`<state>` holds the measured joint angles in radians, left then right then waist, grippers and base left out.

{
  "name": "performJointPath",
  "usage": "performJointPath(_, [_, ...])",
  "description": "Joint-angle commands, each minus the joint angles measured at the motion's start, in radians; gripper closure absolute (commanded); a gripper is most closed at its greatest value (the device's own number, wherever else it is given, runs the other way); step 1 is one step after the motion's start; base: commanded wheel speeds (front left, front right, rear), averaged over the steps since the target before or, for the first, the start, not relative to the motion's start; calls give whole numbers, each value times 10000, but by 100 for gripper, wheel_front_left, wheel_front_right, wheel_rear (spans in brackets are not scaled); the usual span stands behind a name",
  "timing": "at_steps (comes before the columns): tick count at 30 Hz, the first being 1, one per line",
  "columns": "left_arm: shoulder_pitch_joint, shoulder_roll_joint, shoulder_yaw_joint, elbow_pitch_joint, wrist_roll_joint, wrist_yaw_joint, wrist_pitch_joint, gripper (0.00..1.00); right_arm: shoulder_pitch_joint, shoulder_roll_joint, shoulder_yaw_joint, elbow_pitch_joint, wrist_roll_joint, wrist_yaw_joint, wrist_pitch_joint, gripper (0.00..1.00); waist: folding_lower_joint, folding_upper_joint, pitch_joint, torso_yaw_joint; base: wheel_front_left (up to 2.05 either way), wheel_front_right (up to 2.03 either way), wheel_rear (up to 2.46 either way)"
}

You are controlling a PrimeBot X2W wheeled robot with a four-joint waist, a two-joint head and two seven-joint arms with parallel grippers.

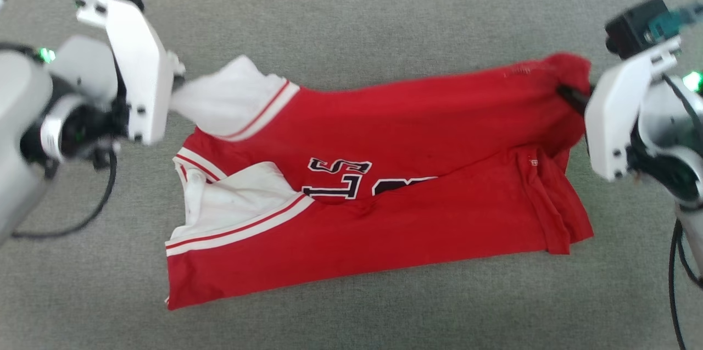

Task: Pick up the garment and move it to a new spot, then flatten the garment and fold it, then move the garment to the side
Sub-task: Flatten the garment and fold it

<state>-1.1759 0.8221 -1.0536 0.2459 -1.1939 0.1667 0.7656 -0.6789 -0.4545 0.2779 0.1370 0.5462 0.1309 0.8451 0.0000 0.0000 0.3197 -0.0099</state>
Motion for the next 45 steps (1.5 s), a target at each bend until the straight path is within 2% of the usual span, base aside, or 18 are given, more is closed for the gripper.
performJointPath(1, [380, 294, 6, -674, -127, 369, 46, 100, 481, -122, -161, -378, 110, -4, 169, 100, 0, 0, -89, 87, 0, 0, 0])
performJointPath(2, [735, 634, -23, -1497, -217, 807, 99, 100, 941, -222, -383, -838, 187, -4, 380, 100, 0, 0, -135, 134, 0, 0, 0])
performJointPath(3, [931, 783, -33, -1903, -290, 1042, 107, 100, 1200, -278, -507, -1041, 206, -4, 505, 100, 0, 0, -155, 164, 0, 0, 0])
performJointPath(7, [1701, 1351, -102, -3280, -449, 1779, 51, 100, 2173, -335, -1032, -1780, 260, -4, 898, 100, 0, 0, -179, 222, 0, 0, 0])
performJointPath(10, [2334, 1603, -239, -3953, -656, 2213, -31, 100, 2839, -150, -1413, -2073, 302, -4, 1165, 100, 0, 0, -167, 232, 0, 0, 0])
performJointPath(14, [3125, 1618, -389, -4134, -902, 2460, -376, 100, 3546, 206, -1709, -2098, 231, -4, 1324, 100, 0, 0, -169, 213, 0, 0, 0])
performJointPath(20, [3814, 1206, -540, -3489, -1265, 2278, -742, 100, 3821, 703, -1791, -1716, 168, -4, 1100, 100, 0, 0, -178, 125, 0, 0, 0])
performJointPath(21, [3909, 1116, -552, -3297, -1302, 2221, -828, 100, 3831, 750, -1787, -1634, 106, -4, 1023, 97, 0, 0, -190, 117, 0, 0, 0])
performJointPath(22, [3957, 1055, -533, -3141, -1298, 2173, -971, 100, 3805, 803, -1765, -1556, 42, -4, 980, 61, 0, 0, -202, 104, 0, 0, 0])
performJointPath(23, [4008, 976, -474, -2961, -1288, 2116, -1140, 59, 3796, 865, -1780, -1445, 4, -4, 904, 32, 0, 0, -223, 92, 0, 0, 0])
performJointPath(24, [4083, 893, -420, -2814, -1376, 2080, -1294, 38, 3801, 944, -1805, -1375, -48, -4, 850, 0, 0, 0, -250, 80, 0, 0, 0])
performJointPath(25, [4113, 846, -392, -2691, -1346, 1982, -1455, 13, 3813, 1024, -1873, -1293, -66, -4, 815, 0, 0, 0, -274, 66, 0, 0, 0])
performJointPath(26, [4145, 809, -354, -2598, -1286, 1900, -1620, 0, 3829, 1071, -1920, -1221, -137, -4, 781, 0, 0, 0, -309, 62, 0, 0, 0])
performJointPath(32, [4451, 872, -1, -2475, -1136, 1443, -2820, 0, 4059, 1247, -2190, -1110, -325, -4, 1031, 0, 0, 0, -567, 99, 0, 0, 0])
performJointPath(40, [4968, 988, 603, -2528, -242, 804, -5792, 0, 3953, 1199, -2319, -641, -250, -4, 1255, 0, 0, 0, -698, 337, 0, 0, 0])
performJointPath(45, [5502, 937, 930, -2257, 373, 795, -7819, 0, 3604, 1141, -2082, 219, -47, -4, 1174, 0, 0, 0, -703, 573, 0, 0, 0])
